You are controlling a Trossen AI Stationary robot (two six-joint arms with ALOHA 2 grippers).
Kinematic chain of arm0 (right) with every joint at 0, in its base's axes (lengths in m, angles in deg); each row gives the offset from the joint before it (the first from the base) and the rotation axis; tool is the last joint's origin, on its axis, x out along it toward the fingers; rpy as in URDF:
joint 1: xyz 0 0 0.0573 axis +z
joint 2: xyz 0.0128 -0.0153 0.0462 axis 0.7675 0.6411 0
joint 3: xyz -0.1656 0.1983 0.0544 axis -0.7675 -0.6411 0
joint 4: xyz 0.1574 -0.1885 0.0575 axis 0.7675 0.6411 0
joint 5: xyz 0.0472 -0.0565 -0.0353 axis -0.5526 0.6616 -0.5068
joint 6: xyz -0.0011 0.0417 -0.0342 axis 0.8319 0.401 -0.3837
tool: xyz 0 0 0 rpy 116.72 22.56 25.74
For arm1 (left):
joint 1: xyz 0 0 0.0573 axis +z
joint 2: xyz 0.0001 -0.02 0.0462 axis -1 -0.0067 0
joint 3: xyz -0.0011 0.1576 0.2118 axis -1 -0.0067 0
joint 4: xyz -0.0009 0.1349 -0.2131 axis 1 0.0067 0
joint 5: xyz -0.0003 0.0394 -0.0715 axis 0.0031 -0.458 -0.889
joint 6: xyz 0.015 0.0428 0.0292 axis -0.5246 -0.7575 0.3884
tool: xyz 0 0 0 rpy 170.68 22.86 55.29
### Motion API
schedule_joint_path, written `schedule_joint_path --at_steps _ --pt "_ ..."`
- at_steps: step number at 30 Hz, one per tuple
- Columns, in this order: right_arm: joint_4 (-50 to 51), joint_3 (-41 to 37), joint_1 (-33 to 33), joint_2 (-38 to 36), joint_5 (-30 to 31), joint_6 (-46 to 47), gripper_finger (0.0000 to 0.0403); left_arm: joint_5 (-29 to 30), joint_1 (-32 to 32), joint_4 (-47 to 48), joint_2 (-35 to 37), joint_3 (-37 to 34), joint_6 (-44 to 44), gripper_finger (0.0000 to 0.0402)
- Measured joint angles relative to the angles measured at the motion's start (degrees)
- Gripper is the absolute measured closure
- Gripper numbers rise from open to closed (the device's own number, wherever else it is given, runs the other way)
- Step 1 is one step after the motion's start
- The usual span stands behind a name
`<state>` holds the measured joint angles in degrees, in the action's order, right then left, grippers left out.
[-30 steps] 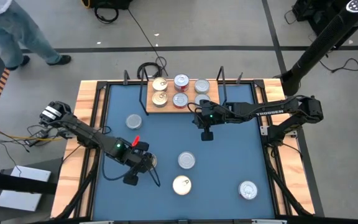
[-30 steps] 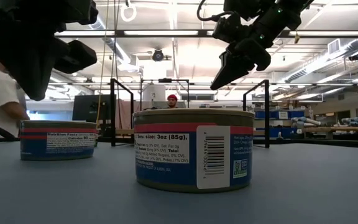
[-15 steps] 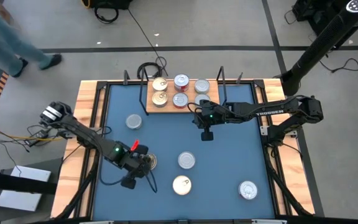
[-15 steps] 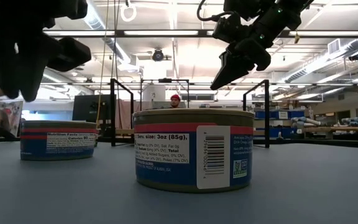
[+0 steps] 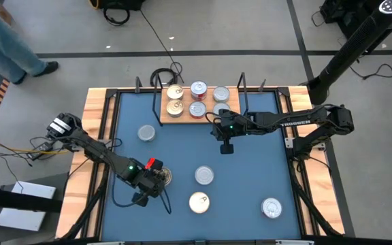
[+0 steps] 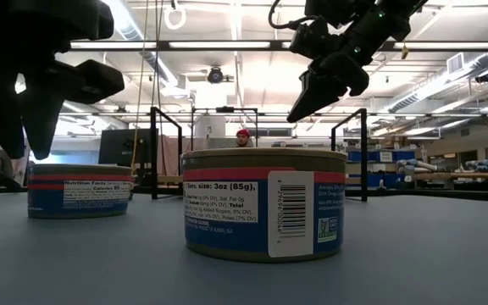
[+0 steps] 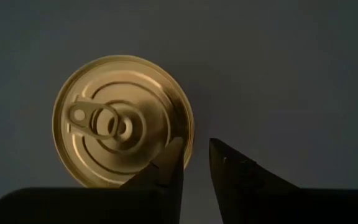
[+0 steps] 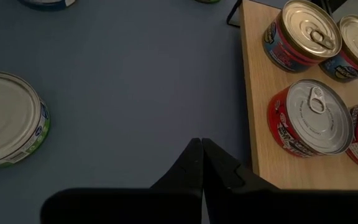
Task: Stack canned seafood by type on shelf
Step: Stack the left blue tuna can on the top blue tuna can on the shelf
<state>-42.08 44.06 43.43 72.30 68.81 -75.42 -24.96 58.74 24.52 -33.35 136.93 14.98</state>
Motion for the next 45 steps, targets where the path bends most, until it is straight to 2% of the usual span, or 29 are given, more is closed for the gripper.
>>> schedule_joint_path --at_steps 14,27,32,39,45 --pt "0.1 0.0 0.0 0.0 -0.2 0.3 0.0395 2.7 -0.4 0.5 -3.3 0.1 -3.0 0.0320" --pt "0.2 0.0 0.0 0.0 -0.3 0.3 0.0395 6.2 -0.3 0.4 -3.6 0.0 -3.2 0.0326" --pt "0.2 0.0 0.0 0.0 -0.3 0.3 0.0395 6.3 -0.4 0.5 -3.6 0.0 -3.3 0.0343" --pt "0.2 0.0 0.0 0.0 -0.3 0.3 0.0395 5.8 -0.4 1.7 -3.7 1.1 -4.6 0.0393" --pt "0.1 0.0 0.0 0.0 -0.3 0.3 0.0395 5.8 -0.3 4.4 -3.2 4.5 -5.2 0.0399"
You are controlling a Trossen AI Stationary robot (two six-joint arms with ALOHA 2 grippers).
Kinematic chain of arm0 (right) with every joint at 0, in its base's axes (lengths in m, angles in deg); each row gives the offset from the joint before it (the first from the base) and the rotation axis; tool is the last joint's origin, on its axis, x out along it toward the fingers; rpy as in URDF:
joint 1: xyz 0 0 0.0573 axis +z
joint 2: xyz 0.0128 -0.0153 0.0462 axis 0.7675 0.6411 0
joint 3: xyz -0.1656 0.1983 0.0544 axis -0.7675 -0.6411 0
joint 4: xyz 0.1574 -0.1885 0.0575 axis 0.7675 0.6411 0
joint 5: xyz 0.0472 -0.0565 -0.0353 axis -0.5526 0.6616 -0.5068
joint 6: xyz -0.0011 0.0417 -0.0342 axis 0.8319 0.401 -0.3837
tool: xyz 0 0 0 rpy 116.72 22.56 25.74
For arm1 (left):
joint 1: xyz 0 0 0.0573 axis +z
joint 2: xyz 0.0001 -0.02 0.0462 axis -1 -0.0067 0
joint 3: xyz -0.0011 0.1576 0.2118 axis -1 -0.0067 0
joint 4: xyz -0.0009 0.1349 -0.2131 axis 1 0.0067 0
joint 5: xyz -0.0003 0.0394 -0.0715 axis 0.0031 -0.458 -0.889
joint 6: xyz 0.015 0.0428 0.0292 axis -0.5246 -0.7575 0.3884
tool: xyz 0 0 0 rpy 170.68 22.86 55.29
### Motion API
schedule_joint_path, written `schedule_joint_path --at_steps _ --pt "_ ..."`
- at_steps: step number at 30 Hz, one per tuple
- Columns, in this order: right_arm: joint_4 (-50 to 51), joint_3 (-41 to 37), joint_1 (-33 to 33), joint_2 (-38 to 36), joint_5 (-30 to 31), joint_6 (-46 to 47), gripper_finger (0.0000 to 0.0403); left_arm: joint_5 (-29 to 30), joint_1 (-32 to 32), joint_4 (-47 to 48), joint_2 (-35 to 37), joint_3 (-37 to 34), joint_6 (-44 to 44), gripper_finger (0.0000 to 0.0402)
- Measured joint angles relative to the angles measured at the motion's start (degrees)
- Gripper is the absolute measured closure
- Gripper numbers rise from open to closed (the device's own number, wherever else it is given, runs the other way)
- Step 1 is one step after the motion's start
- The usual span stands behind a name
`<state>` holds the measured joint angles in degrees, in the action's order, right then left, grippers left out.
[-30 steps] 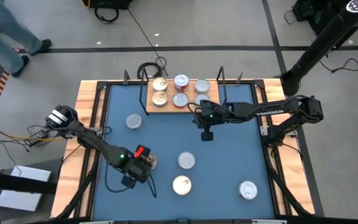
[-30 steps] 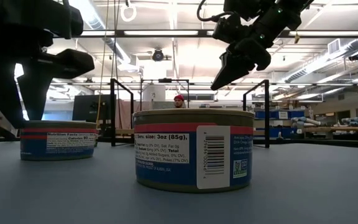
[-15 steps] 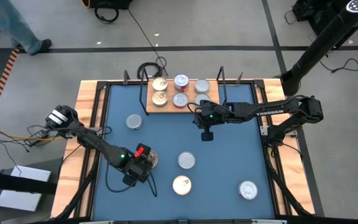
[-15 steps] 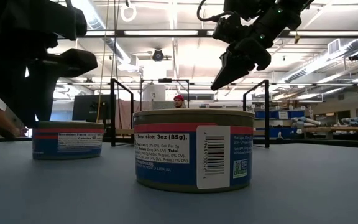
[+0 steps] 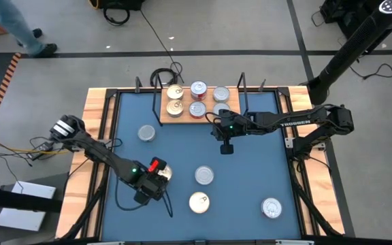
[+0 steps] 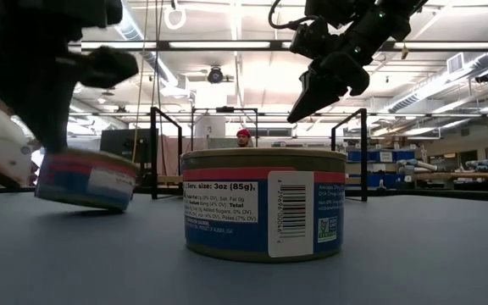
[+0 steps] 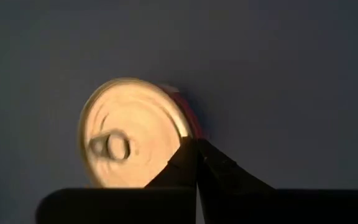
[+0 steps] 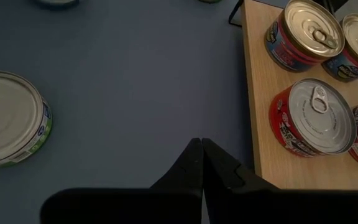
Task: Stack canned seafood by type on shelf
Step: Stack the left blue tuna can on the top blue tuna can on the shelf
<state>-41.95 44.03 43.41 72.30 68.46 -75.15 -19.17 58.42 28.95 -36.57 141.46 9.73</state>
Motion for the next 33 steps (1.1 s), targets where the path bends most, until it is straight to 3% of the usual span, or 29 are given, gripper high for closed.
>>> schedule_joint_path --at_steps 7,18,33 --pt "0.0 0.0 0.0 0.0 0.0 0.0 0.0395 -0.9 2.1 0.8 2.6 2.6 -0.2 0.0400" --pt "0.2 0.0 0.0 0.0 0.0 0.2 0.0395 -9.7 8.7 -1.2 6.9 2.7 2.7 0.0401" --pt "0.8 0.0 0.0 0.0 0.0 0.4 0.0394 -7.9 10.0 -8.5 10.6 -6.6 10.2 0.0401"
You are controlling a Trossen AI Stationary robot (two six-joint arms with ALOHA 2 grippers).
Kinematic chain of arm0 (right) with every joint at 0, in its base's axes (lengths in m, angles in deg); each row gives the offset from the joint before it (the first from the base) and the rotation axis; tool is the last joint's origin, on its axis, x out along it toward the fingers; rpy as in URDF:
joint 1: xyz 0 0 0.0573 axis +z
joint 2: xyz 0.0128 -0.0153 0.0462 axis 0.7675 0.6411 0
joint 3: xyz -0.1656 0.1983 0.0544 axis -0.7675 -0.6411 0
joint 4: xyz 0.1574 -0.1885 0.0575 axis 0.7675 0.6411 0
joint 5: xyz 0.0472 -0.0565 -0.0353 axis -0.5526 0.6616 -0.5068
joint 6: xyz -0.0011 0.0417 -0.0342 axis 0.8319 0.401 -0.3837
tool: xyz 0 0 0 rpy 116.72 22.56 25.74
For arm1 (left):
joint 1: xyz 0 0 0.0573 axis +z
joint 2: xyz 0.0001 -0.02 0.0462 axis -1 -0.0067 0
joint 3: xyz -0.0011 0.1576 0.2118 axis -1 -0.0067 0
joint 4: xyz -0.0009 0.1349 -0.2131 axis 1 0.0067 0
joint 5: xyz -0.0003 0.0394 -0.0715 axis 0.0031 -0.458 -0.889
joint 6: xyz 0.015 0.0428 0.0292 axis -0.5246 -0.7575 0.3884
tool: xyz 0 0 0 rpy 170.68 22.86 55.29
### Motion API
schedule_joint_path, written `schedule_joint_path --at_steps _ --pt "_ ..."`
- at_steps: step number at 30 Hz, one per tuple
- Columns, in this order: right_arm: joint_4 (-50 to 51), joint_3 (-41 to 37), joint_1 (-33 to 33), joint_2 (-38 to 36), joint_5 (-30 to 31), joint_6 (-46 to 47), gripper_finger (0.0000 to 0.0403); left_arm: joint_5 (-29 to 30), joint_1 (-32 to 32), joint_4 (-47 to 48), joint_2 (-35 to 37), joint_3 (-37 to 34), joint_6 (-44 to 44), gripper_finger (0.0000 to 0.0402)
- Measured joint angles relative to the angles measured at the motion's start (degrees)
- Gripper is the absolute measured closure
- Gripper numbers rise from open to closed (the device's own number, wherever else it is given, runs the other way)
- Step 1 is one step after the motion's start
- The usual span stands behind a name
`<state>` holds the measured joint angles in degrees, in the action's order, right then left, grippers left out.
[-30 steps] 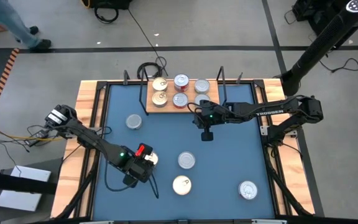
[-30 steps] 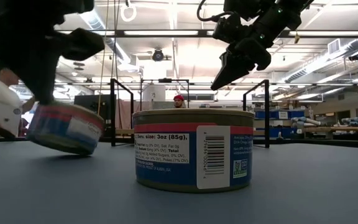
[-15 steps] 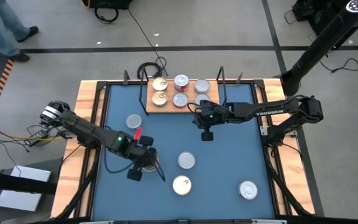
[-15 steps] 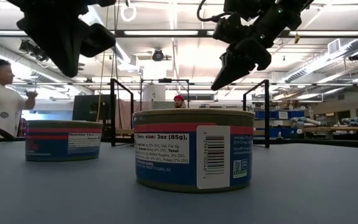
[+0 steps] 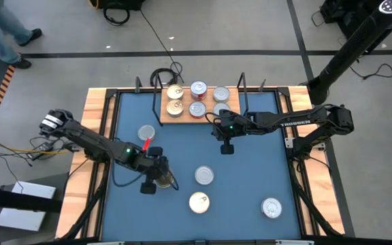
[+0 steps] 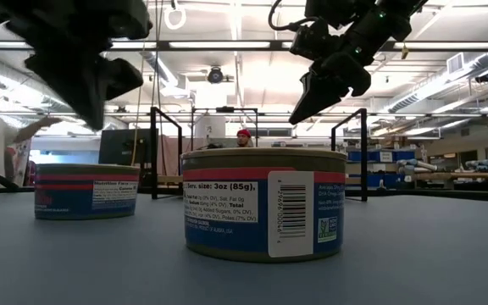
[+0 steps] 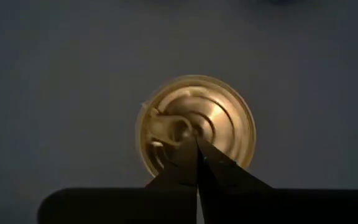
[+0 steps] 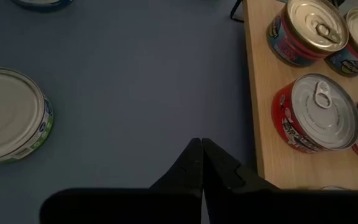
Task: Stack canned seafood by type on shelf
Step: Stack the left blue tuna can on the top blue tuna can on the shelf
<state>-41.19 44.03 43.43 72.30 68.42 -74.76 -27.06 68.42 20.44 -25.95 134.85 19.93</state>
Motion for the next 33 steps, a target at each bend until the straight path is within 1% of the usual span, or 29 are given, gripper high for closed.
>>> schedule_joint_path --at_steps 3,5,13,16,25,31,33 --pt "0.1 0.0 0.0 0.0 0.0 0.2 0.0393 0.2 0.6 -0.6 1.3 0.1 1.7 0.0400" --pt "0.1 0.0 0.0 0.0 0.0 0.3 0.0393 -0.9 0.5 -0.9 1.3 0.1 1.5 0.0393" --pt "0.1 0.0 0.0 0.0 0.0 0.2 0.0392 -0.3 -5.1 -0.2 -0.5 0.1 -9.9 0.0334" --pt "0.1 0.0 0.0 0.0 0.0 0.2 0.0391 -0.3 -6.9 0.1 -1.6 0.1 -13.3 0.0319" --pt "0.1 0.0 0.0 0.0 0.0 0.2 0.0389 1.8 -9.7 1.1 -5.6 0.1 -18.3 0.0314" --pt "0.1 0.0 0.0 0.0 0.0 0.2 0.0390 3.2 -9.8 3.3 -8.3 0.2 -19.4 0.0314" --pt "0.1 0.0 0.0 0.0 0.0 0.2 0.0391 4.6 -9.8 3.1 -9.0 0.3 -19.5 0.0314"
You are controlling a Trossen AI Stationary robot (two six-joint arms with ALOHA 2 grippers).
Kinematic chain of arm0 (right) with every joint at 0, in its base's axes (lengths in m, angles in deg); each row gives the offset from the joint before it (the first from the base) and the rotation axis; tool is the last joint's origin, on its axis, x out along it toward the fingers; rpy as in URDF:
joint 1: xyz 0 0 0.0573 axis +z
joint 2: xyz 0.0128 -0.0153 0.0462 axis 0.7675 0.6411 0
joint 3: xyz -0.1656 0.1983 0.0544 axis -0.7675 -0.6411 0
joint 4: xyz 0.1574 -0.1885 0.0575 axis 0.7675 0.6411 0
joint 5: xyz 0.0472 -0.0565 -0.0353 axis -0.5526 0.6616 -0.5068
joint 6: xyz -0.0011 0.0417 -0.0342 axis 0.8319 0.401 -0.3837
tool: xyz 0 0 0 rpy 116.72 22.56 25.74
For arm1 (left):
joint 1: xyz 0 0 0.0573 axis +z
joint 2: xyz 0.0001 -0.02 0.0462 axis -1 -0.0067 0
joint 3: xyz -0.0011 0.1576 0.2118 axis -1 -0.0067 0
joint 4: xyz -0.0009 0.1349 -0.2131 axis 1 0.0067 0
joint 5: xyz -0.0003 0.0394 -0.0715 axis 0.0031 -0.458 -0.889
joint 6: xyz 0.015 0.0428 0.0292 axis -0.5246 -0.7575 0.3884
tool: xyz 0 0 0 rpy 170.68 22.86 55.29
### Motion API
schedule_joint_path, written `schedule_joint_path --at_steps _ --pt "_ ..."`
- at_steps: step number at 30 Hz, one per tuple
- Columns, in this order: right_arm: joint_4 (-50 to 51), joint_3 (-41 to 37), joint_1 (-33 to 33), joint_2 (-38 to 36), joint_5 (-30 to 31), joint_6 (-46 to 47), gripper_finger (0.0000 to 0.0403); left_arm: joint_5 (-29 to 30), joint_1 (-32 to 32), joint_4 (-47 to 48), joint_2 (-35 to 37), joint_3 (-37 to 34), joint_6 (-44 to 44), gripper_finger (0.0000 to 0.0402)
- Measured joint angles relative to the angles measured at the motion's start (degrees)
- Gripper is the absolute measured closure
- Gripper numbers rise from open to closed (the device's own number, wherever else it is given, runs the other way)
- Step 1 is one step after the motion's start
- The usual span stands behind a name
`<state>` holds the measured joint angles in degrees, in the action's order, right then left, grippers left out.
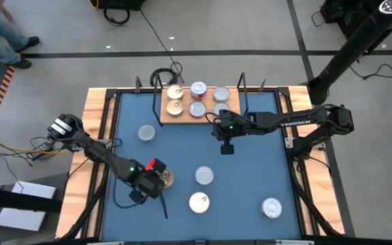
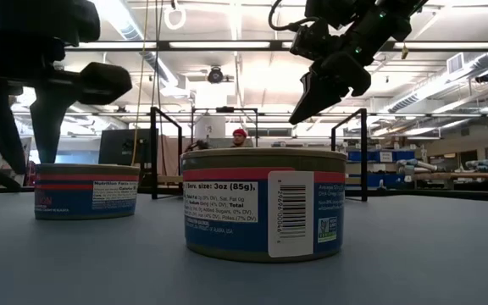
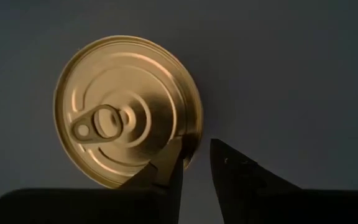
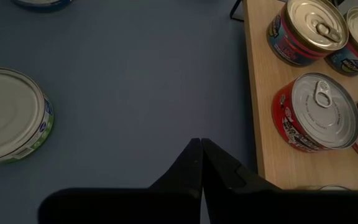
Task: Stack canned seafood by type on shelf
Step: Stack the left blue tuna can on the top blue tuna can on the shelf
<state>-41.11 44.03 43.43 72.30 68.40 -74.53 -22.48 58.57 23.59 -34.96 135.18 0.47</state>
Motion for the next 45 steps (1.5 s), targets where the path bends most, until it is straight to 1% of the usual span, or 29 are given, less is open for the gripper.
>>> schedule_joint_path --at_steps 5,8,12,14,18,21,24,32,35,37,38,41,45 --pt "0.0 0.0 0.0 0.0 0.0 0.0 0.0388 2.2 0.0 -0.2 -0.1 -0.1 0.0 0.0327" --pt "0.0 0.0 0.0 0.0 0.0 0.0 0.0388 3.9 0.1 -0.3 -0.1 -0.2 -0.1 0.0351" --pt "0.0 0.0 0.0 0.0 0.0 0.0 0.0390 4.1 0.1 -0.7 -0.2 -0.2 -0.1 0.0390" --pt "0.0 0.0 0.0 0.0 0.0 0.0 0.0390 4.1 0.1 -0.6 -0.2 -0.2 0.0 0.0396" --pt "0.0 0.0 0.0 0.0 0.0 0.0 0.0387 3.6 0.5 0.6 -0.3 0.9 0.5 0.0398" --pt "0.0 0.0 0.0 0.0 0.0 0.0 0.0389 0.2 1.7 1.2 0.1 1.7 1.1 0.0399" --pt "0.0 0.0 0.0 0.0 0.0 0.0 0.0390 -1.1 2.9 2.4 1.5 1.9 1.5 0.0400" --pt "0.0 0.0 0.0 0.0 0.0 0.0 0.0387 -2.7 7.2 1.2 7.9 2.0 4.5 0.0400" --pt "0.0 0.0 0.0 0.0 0.0 0.0 0.0390 -2.0 8.2 4.0 8.5 2.1 4.7 0.0399" --pt "0.0 0.0 0.0 0.0 0.0 0.0 0.0390 -0.1 9.3 6.5 8.5 1.9 7.4 0.0394" --pt "0.0 0.0 0.0 0.0 0.0 0.0 0.0390 -0.5 10.3 6.1 8.4 1.5 9.2 0.0391" --pt "0.0 0.0 0.0 0.0 0.0 0.0 0.0387 -6.0 13.7 4.6 8.3 -0.5 14.8 0.0383" --pt "0.0 0.0 0.0 0.0 0.0 0.0 0.0388 -8.9 16.9 2.6 8.3 -2.6 19.6 0.0377"
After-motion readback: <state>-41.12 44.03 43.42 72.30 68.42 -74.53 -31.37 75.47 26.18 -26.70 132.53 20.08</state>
